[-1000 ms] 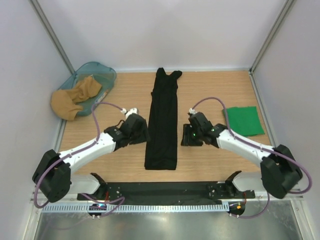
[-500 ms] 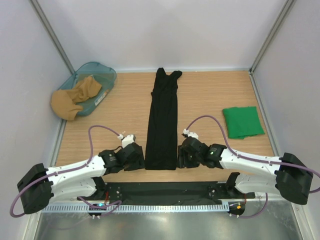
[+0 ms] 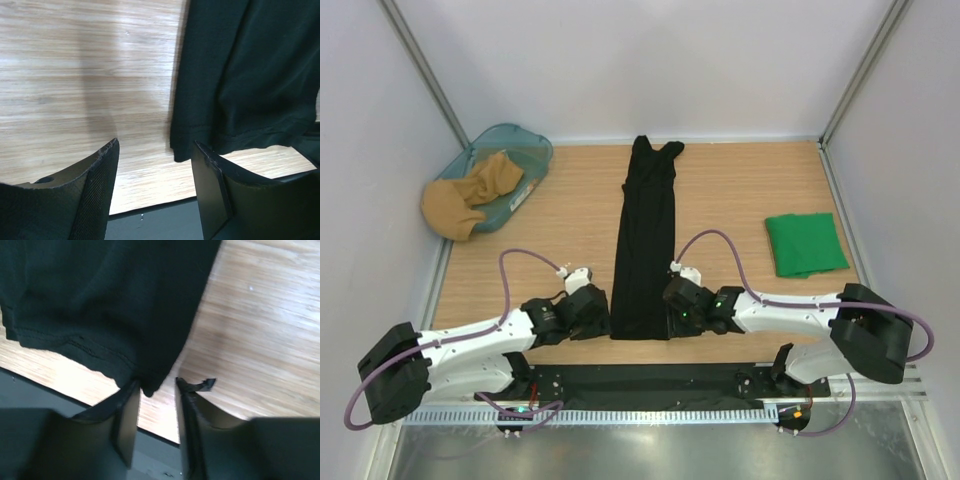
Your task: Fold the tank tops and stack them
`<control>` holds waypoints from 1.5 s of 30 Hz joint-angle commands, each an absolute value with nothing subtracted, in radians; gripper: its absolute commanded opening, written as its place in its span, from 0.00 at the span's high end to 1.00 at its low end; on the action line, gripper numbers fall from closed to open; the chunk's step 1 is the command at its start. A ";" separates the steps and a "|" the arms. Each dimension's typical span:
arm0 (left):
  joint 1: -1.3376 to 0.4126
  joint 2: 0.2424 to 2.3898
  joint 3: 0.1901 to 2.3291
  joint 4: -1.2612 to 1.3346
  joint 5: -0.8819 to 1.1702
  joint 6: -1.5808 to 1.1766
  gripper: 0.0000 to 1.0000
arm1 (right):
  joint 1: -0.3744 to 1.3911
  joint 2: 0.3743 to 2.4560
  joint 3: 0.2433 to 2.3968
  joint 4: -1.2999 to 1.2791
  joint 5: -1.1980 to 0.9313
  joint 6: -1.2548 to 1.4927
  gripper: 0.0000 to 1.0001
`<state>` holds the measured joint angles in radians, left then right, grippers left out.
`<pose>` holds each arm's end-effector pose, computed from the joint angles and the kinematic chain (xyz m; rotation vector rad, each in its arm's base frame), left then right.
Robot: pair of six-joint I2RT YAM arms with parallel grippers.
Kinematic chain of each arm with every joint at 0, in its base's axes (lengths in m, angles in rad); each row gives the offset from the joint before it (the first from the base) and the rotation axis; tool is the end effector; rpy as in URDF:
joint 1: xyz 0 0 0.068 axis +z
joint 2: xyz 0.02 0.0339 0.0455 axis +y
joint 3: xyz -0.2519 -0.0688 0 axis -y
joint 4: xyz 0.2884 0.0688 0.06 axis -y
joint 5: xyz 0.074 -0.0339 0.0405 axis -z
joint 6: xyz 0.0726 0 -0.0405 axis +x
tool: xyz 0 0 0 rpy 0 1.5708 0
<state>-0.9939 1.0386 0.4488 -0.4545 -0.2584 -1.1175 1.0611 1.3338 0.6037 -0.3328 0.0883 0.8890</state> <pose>0.1452 -0.1891 0.0954 -0.2540 2.6162 -0.4480 0.1456 0.2473 0.0829 -0.2040 2.7307 0.5204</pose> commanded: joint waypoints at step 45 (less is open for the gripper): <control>-1.120 1.256 0.479 -0.360 -0.261 -1.233 0.74 | 1.071 1.238 0.558 -0.370 0.153 0.894 0.98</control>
